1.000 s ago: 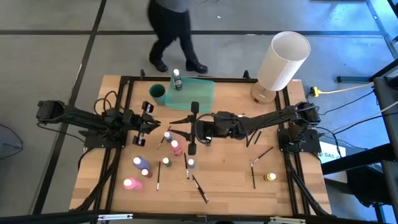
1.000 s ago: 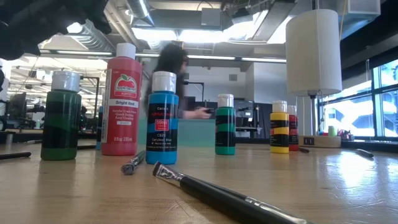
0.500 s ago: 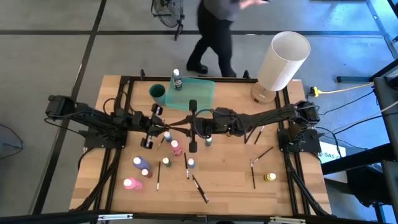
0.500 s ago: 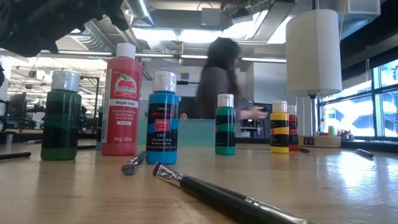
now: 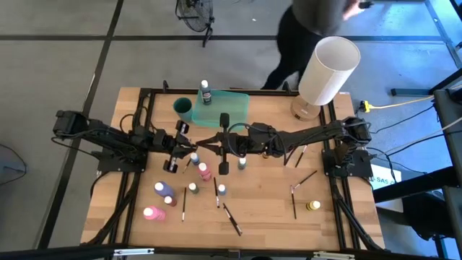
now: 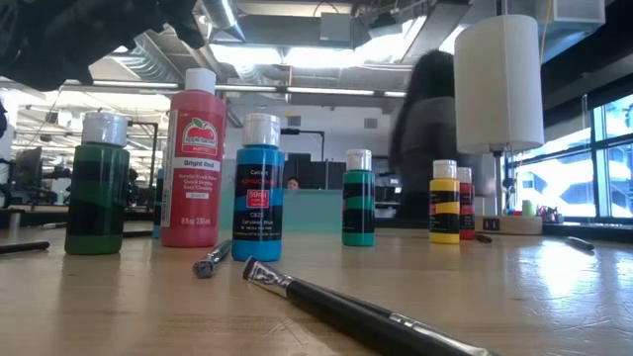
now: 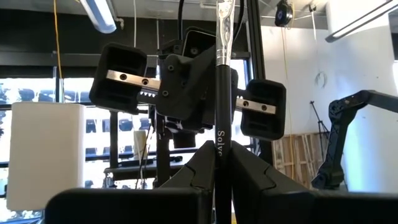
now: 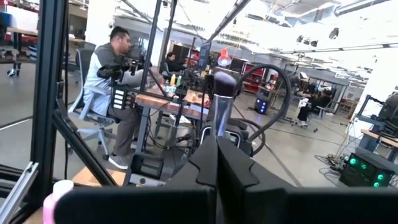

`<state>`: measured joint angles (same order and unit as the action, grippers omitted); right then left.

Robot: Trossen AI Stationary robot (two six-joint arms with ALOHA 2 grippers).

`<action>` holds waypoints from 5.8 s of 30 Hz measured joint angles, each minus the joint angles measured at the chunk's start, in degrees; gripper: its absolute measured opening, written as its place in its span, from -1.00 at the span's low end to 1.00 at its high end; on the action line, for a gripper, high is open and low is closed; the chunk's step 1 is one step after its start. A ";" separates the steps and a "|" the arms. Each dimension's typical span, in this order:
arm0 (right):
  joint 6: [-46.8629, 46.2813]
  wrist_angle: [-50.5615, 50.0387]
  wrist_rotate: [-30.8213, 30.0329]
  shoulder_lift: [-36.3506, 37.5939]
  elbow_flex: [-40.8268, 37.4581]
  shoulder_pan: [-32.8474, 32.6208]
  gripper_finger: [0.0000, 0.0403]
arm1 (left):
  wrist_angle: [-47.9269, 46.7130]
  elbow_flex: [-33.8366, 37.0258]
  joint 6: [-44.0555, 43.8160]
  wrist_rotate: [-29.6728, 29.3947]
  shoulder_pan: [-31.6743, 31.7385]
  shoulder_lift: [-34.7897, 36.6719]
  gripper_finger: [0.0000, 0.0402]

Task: Pick & Place Paint Supplies
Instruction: Put the silver paintbrush into the green cup, then put the big violet paint bottle into the green bin

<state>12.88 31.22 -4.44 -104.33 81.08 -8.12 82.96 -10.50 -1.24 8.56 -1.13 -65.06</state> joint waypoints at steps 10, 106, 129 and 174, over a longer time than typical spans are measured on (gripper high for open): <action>-1.52 2.40 0.64 -3.85 3.01 0.70 -1.00 | 0.10 0.04 1.61 -0.11 0.09 0.00 -0.89; 2.51 -28.31 -13.32 -6.86 12.35 -6.08 -1.00 | -5.60 9.07 -5.50 -37.44 30.88 -15.10 -0.78; 2.35 -28.87 -13.49 -6.86 12.35 -6.08 -1.00 | -3.37 9.14 -5.09 -37.44 30.86 -15.08 -0.78; 1.63 -33.90 -15.33 -6.86 12.33 -5.72 -1.00 | -4.72 8.48 -0.96 -37.44 30.93 -15.08 -0.64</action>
<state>14.51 -2.68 -19.76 -111.20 93.41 -13.84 78.24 -2.02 -2.20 -28.88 29.80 -80.14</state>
